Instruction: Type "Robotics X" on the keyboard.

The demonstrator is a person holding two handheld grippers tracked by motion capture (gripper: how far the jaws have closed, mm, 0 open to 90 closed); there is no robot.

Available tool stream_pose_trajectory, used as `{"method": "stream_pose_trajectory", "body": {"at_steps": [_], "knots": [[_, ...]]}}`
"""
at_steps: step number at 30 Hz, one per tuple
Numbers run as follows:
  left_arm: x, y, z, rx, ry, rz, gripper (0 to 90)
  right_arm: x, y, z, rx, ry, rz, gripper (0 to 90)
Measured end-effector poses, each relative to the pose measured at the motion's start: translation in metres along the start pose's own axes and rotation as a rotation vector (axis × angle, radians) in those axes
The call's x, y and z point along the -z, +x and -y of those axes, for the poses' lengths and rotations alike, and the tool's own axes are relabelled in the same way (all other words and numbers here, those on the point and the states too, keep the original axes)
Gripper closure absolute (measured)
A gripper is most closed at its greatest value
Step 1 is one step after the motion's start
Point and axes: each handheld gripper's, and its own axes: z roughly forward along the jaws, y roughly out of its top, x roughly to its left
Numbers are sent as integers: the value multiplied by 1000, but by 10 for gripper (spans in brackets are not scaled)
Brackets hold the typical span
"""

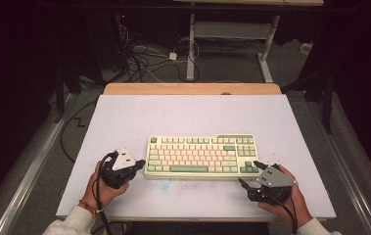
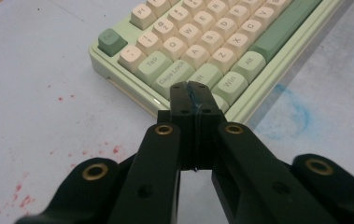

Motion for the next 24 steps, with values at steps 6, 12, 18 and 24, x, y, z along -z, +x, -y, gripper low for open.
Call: {"method": "stream_pose_trajectory", "body": {"at_steps": [6,12,18,24], "knots": [[-9,-4,-21,-29,-5,23,874,0,-1,0,-2,3,0,265],[-25,-11,-39,-69,22,41,874,-1,-1,1,-2,6,-1,265],[-44,-15,-54,-101,49,67,875,-1,0,1,3,11,-6,265],[-56,-16,-61,-120,76,66,875,-2,-1,2,1,16,-6,265]]}}
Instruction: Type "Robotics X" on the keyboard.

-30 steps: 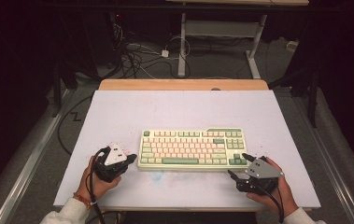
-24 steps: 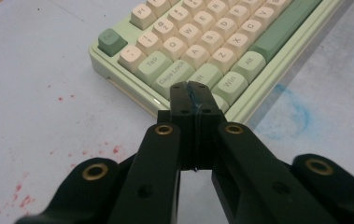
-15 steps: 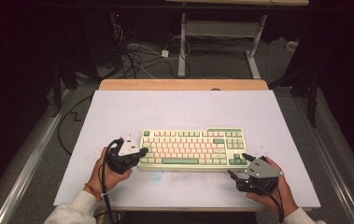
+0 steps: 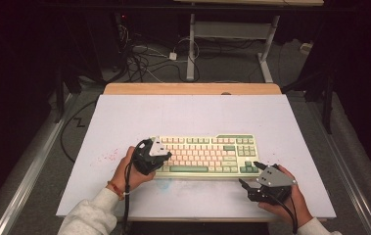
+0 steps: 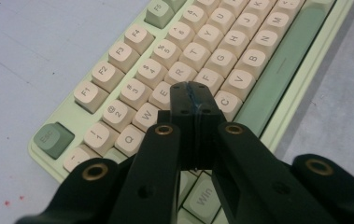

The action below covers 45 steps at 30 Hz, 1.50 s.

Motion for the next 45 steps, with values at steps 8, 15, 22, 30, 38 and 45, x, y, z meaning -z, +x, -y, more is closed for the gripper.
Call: {"method": "stream_pose_trajectory", "body": {"at_steps": [8,15,22,30,38,45], "knots": [[-9,2,-3,0,27,-3,875,1,-1,0,3,-1,6,267],[-12,7,0,21,50,-16,874,-1,1,0,17,16,-2,268],[-16,4,-1,3,79,-14,874,-2,2,1,27,27,-5,267],[-7,3,-3,-6,39,-36,861,-1,0,1,19,21,3,268],[2,4,-1,2,-13,-56,760,0,-1,1,17,20,8,268],[7,5,2,-6,-41,-74,645,0,-2,1,10,20,13,269]]}}
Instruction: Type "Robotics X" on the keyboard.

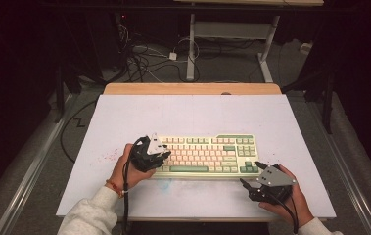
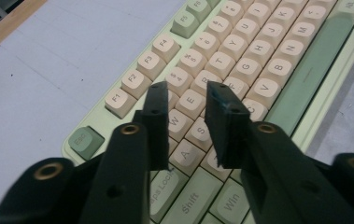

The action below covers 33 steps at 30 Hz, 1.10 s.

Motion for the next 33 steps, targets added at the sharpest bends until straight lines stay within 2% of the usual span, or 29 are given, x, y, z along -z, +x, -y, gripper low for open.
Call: {"method": "stream_pose_trajectory", "body": {"at_steps": [8,11,13,14,18,20,24,27,33], "knots": [[5,-5,4,-15,-44,-72,398,0,-2,0,-9,4,6,272],[8,-7,9,-15,-52,-87,311,0,-2,0,-13,5,9,273],[9,-6,14,2,-55,-75,261,0,-3,0,-13,4,11,273],[9,-7,17,4,-56,-86,245,0,-3,0,-15,5,13,273],[14,-9,27,3,-67,-106,215,0,-3,1,-18,6,16,273],[17,-9,30,10,-75,-92,202,1,-4,1,-20,5,17,274],[21,-13,36,-3,-93,-94,191,1,-4,1,-24,5,19,273],[24,-15,41,-20,-94,-95,188,1,-5,1,-26,4,22,273],[28,-15,52,-14,-81,-105,193,1,-5,1,-32,4,19,274]]}}
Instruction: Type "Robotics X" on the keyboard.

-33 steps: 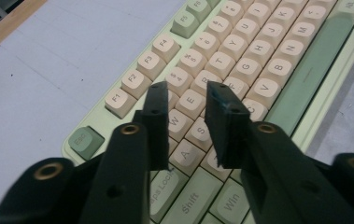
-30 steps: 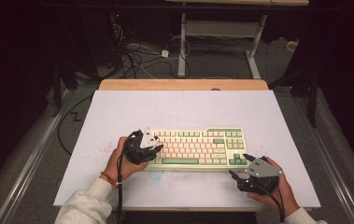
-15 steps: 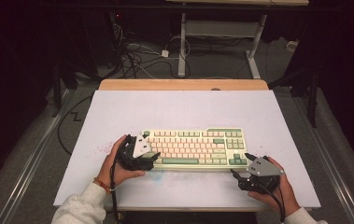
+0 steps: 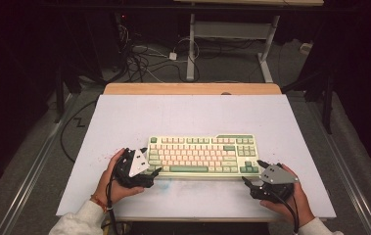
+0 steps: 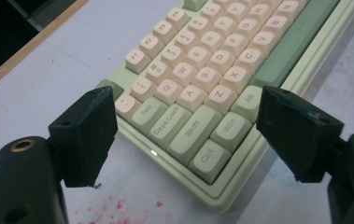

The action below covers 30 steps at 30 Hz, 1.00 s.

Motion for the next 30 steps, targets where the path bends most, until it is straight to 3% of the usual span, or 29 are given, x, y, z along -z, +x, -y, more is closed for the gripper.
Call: {"method": "stream_pose_trajectory", "body": {"at_steps": [4,10,16,20,24,30], "knots": [[3,1,6,15,4,-3,199,0,0,0,-3,-1,2,274],[7,-1,10,34,-5,26,233,0,0,0,-8,-1,5,274],[9,-5,7,35,-20,68,411,0,0,-1,-6,-1,6,274],[9,-5,5,51,-8,121,590,0,-1,-1,-6,-1,9,274],[8,-6,3,52,2,144,752,1,-1,-1,-8,-2,11,274],[7,-7,0,50,14,181,875,0,0,-1,-4,-2,10,274]]}}
